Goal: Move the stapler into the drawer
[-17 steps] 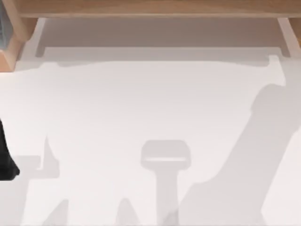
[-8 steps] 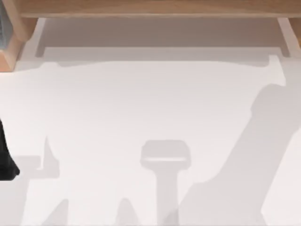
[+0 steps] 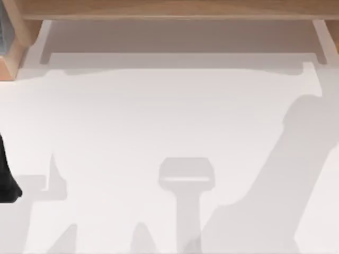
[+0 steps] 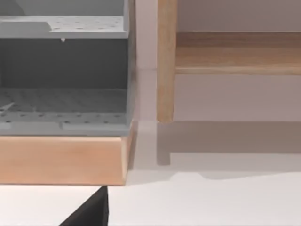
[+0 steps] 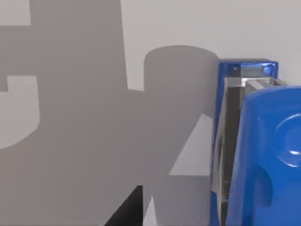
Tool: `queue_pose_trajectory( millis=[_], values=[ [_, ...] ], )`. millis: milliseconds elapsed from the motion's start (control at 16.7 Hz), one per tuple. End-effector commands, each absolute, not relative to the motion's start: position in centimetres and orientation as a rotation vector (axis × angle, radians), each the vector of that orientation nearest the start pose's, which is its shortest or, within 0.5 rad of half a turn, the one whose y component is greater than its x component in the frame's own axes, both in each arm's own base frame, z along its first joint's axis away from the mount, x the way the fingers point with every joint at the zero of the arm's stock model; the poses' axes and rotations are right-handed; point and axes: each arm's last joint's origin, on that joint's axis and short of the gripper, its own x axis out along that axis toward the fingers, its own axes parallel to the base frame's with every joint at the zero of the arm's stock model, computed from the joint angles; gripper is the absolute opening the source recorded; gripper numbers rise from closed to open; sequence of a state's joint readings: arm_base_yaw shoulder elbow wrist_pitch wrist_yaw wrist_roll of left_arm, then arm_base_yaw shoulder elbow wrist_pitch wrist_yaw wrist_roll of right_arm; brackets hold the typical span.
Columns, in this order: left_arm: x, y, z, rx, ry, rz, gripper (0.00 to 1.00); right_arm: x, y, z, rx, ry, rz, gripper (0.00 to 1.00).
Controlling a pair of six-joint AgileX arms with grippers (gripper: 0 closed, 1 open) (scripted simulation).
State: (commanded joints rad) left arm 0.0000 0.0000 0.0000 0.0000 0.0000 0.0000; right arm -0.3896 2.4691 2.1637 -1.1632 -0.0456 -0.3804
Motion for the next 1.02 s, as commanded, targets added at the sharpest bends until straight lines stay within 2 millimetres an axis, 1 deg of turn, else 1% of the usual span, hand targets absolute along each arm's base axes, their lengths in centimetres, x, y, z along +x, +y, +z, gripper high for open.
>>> queue_pose_trajectory(
  millis=[540,600,720,840,900,1020],
  values=[
    [10.6,-0.1,16.0,0.0,0.0,0.0,1.0,46.0,-18.0,15.0,0.001,1.457,0.015,1.0],
    [10.6,-0.1,16.0,0.0,0.0,0.0,1.0,46.1,-17.9,15.3,-0.01,1.444,0.019,1.0],
    [10.6,-0.1,16.0,0.0,0.0,0.0,1.0,46.0,-17.6,17.2,-0.059,1.376,0.035,1.0],
    [10.6,-0.1,16.0,0.0,0.0,0.0,1.0,45.8,-17.8,20.0,-0.137,1.262,0.046,1.0],
    [10.6,-0.1,16.0,0.0,0.0,0.0,1.0,45.5,-18.2,21.4,-0.184,1.194,0.045,1.0],
    [10.6,-0.1,16.0,0.0,0.0,0.0,1.0,44.7,-19.8,23.6,-0.288,1.055,0.021,1.0]
  ],
)
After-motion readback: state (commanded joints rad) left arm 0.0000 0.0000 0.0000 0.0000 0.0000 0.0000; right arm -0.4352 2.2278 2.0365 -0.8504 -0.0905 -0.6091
